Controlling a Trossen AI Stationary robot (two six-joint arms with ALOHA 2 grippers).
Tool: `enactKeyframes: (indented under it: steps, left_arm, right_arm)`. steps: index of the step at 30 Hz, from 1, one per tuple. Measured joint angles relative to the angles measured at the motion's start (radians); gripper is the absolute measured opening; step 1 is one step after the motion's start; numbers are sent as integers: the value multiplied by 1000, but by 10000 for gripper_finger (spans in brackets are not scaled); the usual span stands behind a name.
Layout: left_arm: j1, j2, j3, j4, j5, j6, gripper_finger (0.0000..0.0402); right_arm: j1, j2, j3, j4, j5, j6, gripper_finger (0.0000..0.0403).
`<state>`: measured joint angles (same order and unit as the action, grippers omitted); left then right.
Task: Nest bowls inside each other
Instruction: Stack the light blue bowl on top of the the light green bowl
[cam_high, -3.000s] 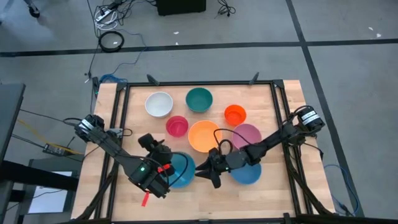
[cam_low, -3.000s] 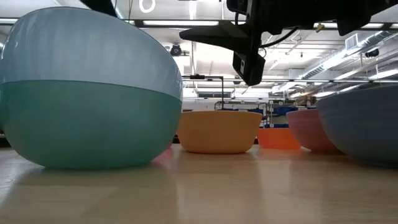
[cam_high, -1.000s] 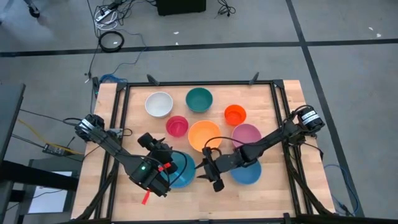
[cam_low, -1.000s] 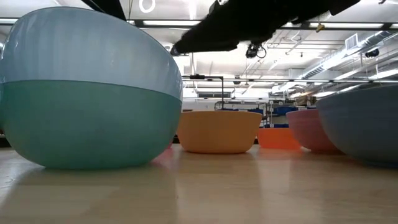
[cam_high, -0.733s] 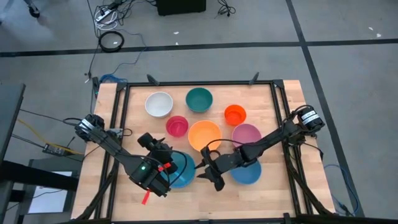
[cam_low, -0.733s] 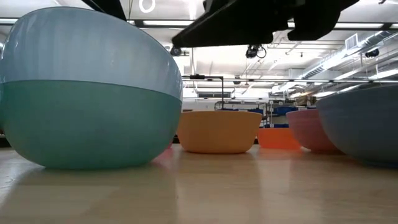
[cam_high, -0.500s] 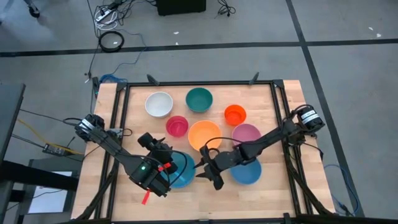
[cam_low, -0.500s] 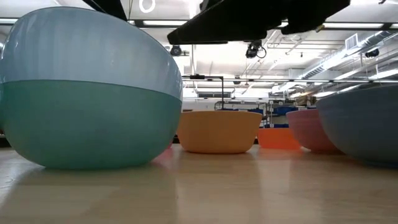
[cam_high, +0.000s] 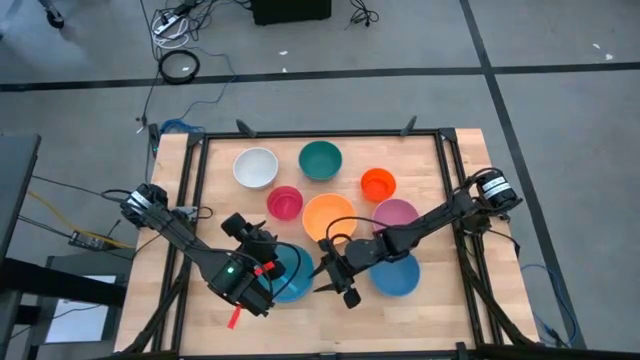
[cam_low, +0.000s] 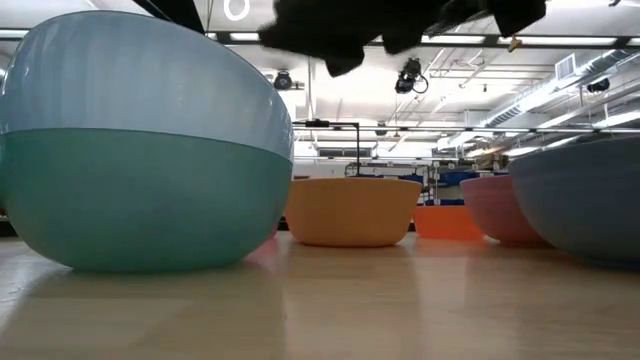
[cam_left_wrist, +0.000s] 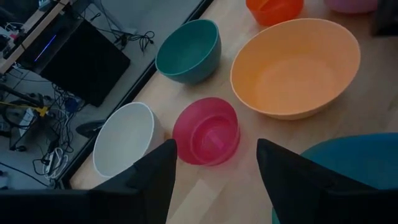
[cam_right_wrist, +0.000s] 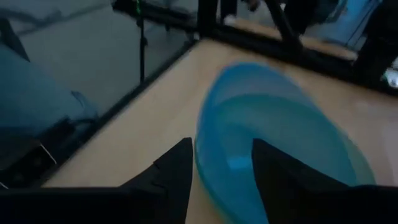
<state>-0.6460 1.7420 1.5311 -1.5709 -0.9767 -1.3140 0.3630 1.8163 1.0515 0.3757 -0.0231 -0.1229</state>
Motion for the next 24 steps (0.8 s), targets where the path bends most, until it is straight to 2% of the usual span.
enactKeyframes:
  steps: [10,17,24]
  left_arm:
    - [5,0,0,-2,0,0,229]
    - [4,0,0,-2,2,1,229]
    - [3,0,0,2,6,0,229]
  right_arm:
    - [1,96,71,17,10,-22,139]
    - [2,187,151,-74,2,-51,137]
    - [10,190,162,-80,39,-105,123]
